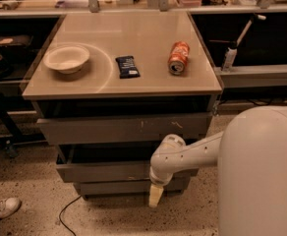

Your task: Open middle drawer

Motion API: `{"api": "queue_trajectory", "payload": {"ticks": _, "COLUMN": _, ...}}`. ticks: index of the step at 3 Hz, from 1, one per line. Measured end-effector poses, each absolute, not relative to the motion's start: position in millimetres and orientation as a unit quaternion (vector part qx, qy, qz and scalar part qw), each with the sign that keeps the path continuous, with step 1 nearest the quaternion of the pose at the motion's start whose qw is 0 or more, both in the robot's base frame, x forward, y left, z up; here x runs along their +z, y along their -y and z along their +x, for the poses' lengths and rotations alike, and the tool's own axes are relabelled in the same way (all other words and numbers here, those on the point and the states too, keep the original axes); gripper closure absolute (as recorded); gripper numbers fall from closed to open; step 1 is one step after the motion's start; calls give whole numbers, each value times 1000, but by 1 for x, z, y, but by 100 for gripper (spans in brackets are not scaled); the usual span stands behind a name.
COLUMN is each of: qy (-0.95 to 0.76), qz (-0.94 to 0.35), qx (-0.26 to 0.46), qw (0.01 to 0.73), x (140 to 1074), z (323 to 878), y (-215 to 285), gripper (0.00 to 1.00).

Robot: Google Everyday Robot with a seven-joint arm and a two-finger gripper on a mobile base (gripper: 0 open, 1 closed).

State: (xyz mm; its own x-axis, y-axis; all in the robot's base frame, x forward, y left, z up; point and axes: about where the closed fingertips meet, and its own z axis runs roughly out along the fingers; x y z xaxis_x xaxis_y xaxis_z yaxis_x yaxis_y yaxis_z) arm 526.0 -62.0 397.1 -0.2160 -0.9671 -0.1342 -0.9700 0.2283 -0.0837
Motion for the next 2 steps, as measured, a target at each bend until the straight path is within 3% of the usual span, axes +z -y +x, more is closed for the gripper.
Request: {"api": "queue_trajectory", "payload": {"ticks": 2, "qy": -790, "qz": -611, "qx": 18, "qw": 47, "x": 428, "z": 475, "y": 81, "gripper": 0}}
